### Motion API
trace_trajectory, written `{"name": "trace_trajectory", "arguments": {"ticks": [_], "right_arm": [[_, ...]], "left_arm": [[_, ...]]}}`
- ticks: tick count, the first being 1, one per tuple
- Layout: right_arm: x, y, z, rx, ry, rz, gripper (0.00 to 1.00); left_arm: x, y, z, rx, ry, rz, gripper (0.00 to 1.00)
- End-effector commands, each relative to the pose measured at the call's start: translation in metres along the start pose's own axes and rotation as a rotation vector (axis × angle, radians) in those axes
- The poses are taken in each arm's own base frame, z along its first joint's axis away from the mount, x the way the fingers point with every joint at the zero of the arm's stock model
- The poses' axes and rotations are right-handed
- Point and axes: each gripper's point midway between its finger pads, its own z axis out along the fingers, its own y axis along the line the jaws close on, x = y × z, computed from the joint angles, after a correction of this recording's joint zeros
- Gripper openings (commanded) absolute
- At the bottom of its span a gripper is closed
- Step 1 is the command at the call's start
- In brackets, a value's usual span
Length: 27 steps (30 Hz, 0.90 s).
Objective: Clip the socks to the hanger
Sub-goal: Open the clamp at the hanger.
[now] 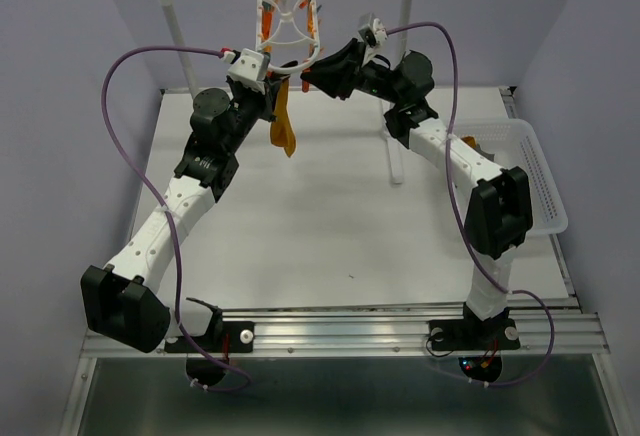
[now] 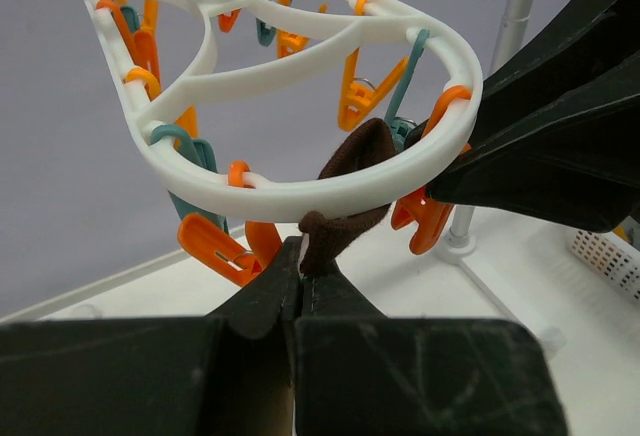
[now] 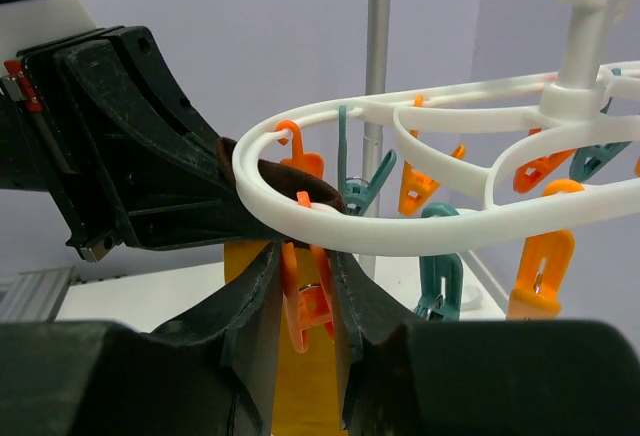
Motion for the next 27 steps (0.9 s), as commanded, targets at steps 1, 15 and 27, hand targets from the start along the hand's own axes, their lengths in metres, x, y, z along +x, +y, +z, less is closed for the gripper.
{"name": "trace_trajectory", "arguments": {"ticks": [1, 15, 27], "right_arm": [[-0.029, 0.0, 0.003, -0.005, -0.054, 0.018, 0.01], [-0.028, -0.008, 0.005, 0.068, -0.002, 0.18, 0.01], [-0.023, 0.01, 0.003, -0.041, 0.042, 0.132, 0.01]], "left_arm": [[-0.045, -0.001, -0.003, -0.002, -0.115, 0.006, 0.0], [0.012, -0.018, -0.016, 0.092, 0.023, 0.011, 0.0], [0.038, -0.036, -0.024, 0.149, 0.113, -0.149, 0.0]]}}
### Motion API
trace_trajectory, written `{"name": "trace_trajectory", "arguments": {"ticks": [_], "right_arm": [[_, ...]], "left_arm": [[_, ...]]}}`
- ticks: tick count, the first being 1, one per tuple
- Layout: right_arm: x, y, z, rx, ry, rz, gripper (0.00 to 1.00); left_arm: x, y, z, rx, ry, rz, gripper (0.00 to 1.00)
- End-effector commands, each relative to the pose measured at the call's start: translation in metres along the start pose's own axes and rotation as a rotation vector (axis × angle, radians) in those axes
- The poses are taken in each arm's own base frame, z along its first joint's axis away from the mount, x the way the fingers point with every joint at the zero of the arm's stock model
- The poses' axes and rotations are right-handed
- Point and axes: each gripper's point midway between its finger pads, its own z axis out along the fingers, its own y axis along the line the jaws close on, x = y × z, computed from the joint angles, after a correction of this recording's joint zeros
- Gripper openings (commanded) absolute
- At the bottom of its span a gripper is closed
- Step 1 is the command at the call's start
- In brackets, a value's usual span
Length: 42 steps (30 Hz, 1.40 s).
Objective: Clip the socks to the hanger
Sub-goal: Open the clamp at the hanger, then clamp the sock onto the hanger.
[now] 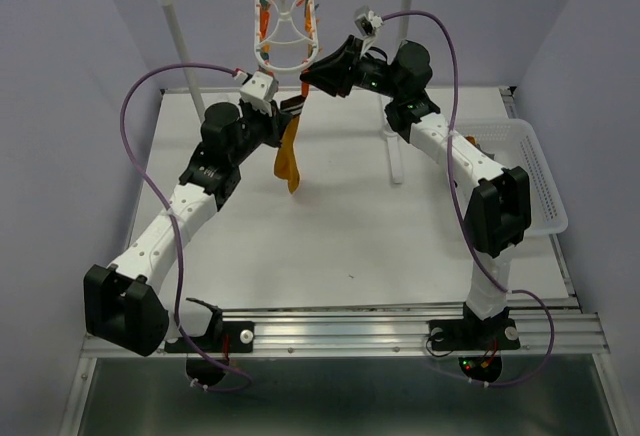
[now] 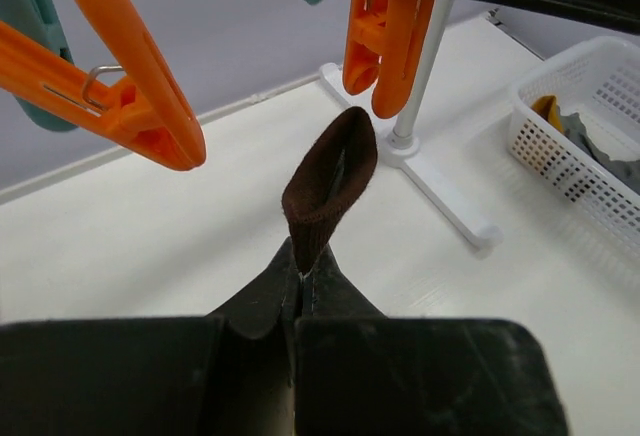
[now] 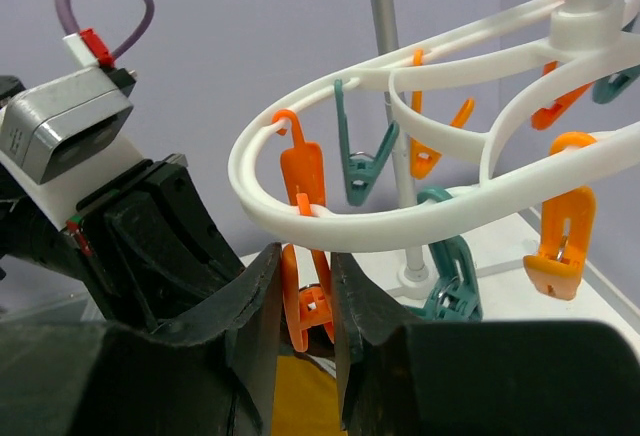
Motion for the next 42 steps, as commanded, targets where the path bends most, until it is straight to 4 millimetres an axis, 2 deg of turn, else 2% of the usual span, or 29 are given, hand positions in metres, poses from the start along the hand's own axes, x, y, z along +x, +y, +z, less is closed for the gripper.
{"name": "trace_trajectory", "arguments": {"ticks": [1, 7, 14, 22, 28, 35, 42], "right_arm": [[-0.027, 0.023, -0.001, -0.097, -0.016, -0.102, 0.01], [-0.02, 0.037, -0.006, -0.173, 0.023, -0.13, 0.01], [-0.018, 0.043, -0.008, -0.202, 0.033, -0.147, 0.01], [-0.017, 0.048, -0.011, -0.228, 0.019, -0.181, 0.01], [-0.014, 0.059, -0.015, -0.303, -0.002, -0.216, 0.01], [-0.014, 0.075, -0.021, -0.381, -0.002, -0.22, 0.01], [-0.011, 0.075, -0.022, -0.385, -0.001, -0.208, 0.01]], "left_arm": [[-0.032, -0.019, -0.009, 0.073, -0.059, -0.058, 0.0], [-0.038, -0.017, -0.003, 0.047, -0.017, -0.143, 0.0], [-0.038, -0.02, 0.001, 0.055, 0.006, -0.199, 0.0], [-0.039, -0.031, -0.001, 0.117, 0.007, -0.207, 0.0], [-0.039, -0.042, 0.001, 0.181, 0.017, -0.217, 0.0], [-0.042, -0.038, 0.005, 0.158, 0.022, -0.249, 0.0], [-0.048, -0.035, 0.01, 0.139, 0.017, -0.264, 0.0]]}}
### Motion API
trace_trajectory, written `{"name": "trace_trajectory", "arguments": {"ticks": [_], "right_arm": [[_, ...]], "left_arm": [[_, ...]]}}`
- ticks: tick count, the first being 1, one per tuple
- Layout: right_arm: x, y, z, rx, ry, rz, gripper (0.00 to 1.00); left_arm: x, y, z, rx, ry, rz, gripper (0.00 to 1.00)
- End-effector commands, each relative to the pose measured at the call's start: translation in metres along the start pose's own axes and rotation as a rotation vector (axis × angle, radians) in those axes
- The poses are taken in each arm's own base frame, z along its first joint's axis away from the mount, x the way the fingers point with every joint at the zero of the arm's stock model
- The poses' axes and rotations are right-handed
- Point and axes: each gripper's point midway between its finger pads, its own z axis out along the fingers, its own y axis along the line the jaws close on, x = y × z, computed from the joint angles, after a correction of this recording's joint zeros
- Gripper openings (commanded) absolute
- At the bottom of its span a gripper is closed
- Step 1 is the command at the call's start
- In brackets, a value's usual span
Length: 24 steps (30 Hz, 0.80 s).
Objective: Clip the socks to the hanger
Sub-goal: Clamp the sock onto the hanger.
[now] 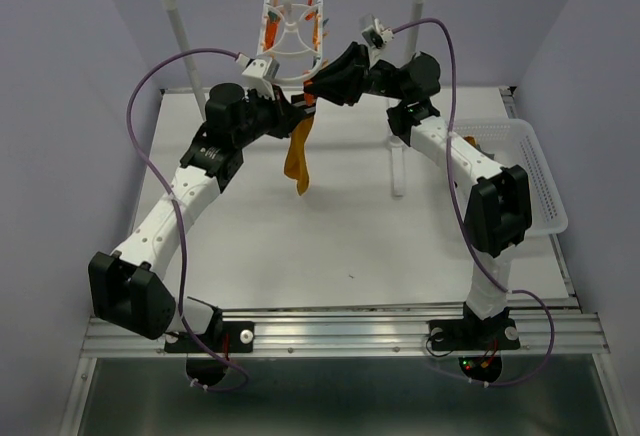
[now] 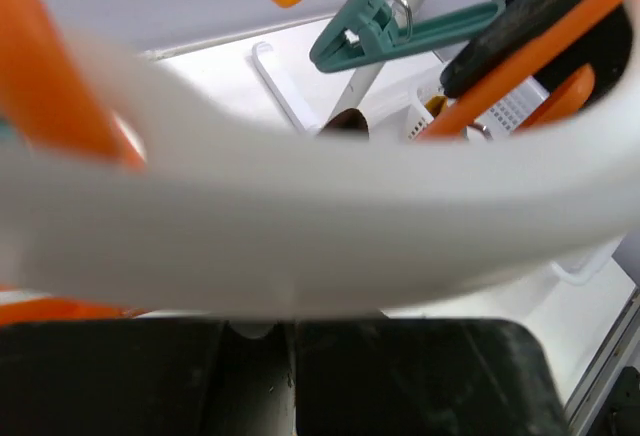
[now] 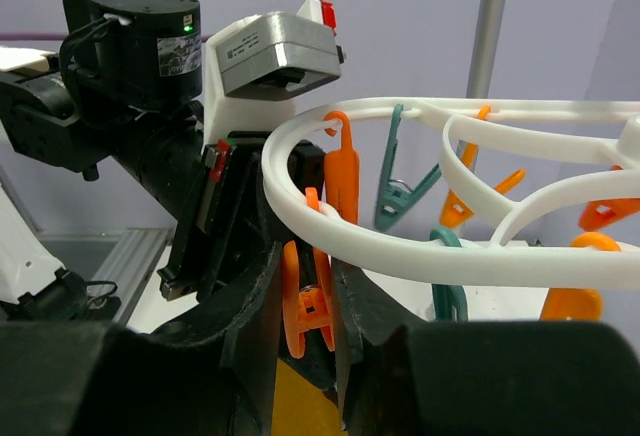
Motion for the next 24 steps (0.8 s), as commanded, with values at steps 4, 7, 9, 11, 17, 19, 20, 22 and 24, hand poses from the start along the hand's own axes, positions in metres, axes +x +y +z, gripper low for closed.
{"name": "trace_trajectory", "arguments": {"ticks": [4, 7, 9, 11, 17, 19, 20, 22, 24], "right_arm": [[-0.014, 0.018, -0.001, -0.062, -0.015, -0.093, 0.01], [-0.015, 0.012, 0.0, -0.042, -0.024, -0.104, 0.01], [-0.013, 0.008, 0.001, -0.031, -0.027, -0.111, 0.01], [-0.014, 0.005, 0.002, -0.029, -0.026, -0.11, 0.01], [-0.013, 0.002, 0.003, -0.024, -0.027, -0.112, 0.01], [-0.013, 0.002, 0.003, -0.024, -0.025, -0.111, 0.01], [-0.013, 0.001, 0.003, -0.022, -0.026, -0.108, 0.01], [-0.014, 0.001, 0.003, -0.02, -0.027, -0.109, 0.01], [-0.014, 0.0, 0.004, -0.019, -0.026, -0.105, 0.01]], "left_arm": [[-0.04, -0.019, -0.002, 0.052, -0.088, 0.011, 0.0], [-0.037, -0.019, -0.002, 0.054, -0.079, 0.008, 0.0], [-0.033, -0.018, -0.002, 0.054, -0.072, 0.004, 0.0], [-0.03, -0.016, -0.001, 0.047, -0.065, -0.001, 0.0], [-0.024, -0.018, -0.001, 0.06, -0.05, -0.008, 0.0], [-0.022, -0.017, -0.002, 0.06, -0.047, -0.008, 0.0], [-0.021, -0.017, -0.003, 0.061, -0.045, -0.008, 0.0], [-0.017, -0.018, -0.004, 0.068, -0.037, -0.01, 0.0], [-0.014, -0.019, -0.005, 0.073, -0.031, -0.01, 0.0]]}}
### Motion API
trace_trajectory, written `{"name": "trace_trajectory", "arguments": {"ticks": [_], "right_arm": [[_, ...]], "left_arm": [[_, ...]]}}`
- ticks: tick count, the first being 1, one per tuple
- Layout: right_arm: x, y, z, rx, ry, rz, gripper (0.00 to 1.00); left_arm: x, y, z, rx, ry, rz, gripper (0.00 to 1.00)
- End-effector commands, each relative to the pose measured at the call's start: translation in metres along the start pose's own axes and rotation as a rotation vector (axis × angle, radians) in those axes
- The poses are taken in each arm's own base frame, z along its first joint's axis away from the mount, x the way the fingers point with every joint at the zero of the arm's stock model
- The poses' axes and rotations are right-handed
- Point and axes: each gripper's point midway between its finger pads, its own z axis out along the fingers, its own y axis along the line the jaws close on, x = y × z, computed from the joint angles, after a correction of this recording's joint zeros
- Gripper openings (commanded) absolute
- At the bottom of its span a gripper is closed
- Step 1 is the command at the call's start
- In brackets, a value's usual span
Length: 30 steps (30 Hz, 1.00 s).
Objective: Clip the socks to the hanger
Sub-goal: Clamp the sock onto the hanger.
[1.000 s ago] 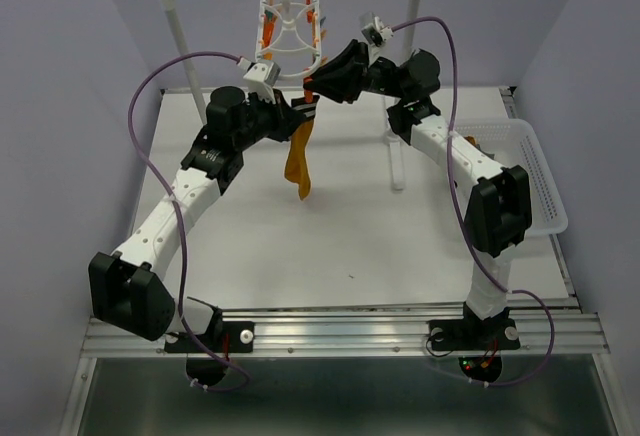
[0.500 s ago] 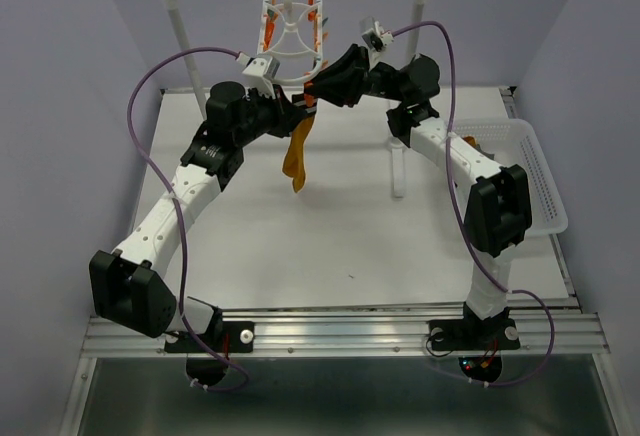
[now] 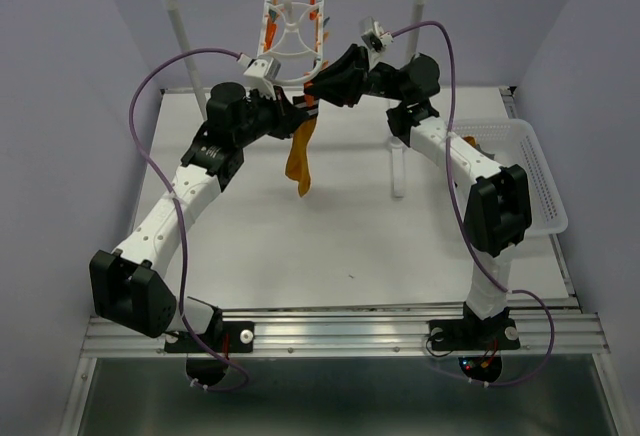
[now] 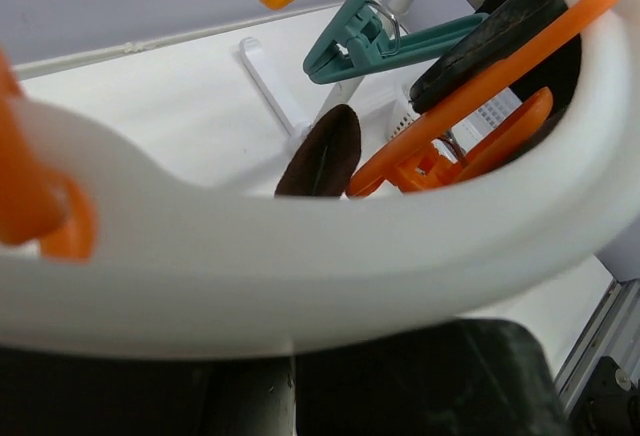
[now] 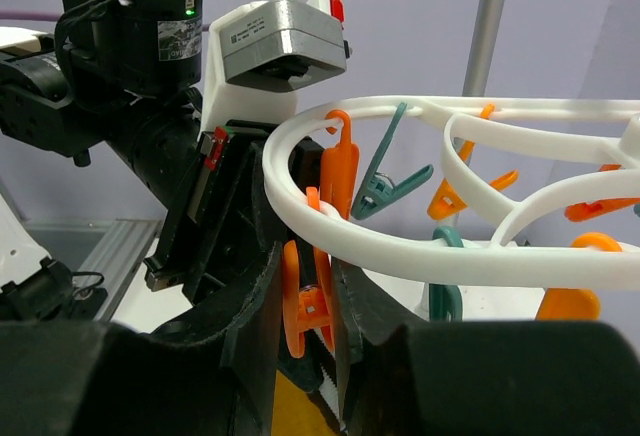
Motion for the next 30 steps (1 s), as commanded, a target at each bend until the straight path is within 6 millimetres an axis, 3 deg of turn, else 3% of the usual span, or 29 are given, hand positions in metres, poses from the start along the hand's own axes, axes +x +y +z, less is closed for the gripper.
{"name": "trace_trajectory", "arguments": {"ticks": [1, 12, 22, 30], "right_arm": [[-0.015, 0.004, 0.005, -0.037, -0.015, -0.065, 0.01], [-0.011, -0.001, 0.006, -0.034, -0.007, -0.046, 0.01], [-0.002, -0.003, 0.005, -0.034, 0.003, -0.023, 0.01], [0.0, 0.005, 0.003, -0.054, 0.02, -0.006, 0.01]], "left_arm": [[-0.01, -0.014, -0.007, 0.051, -0.039, 0.019, 0.0], [-0.009, -0.018, -0.009, 0.074, -0.036, 0.031, 0.0], [-0.025, -0.033, -0.014, 0.136, -0.08, 0.063, 0.0], [-0.034, -0.023, -0.012, 0.07, -0.105, 0.076, 0.0]]}}
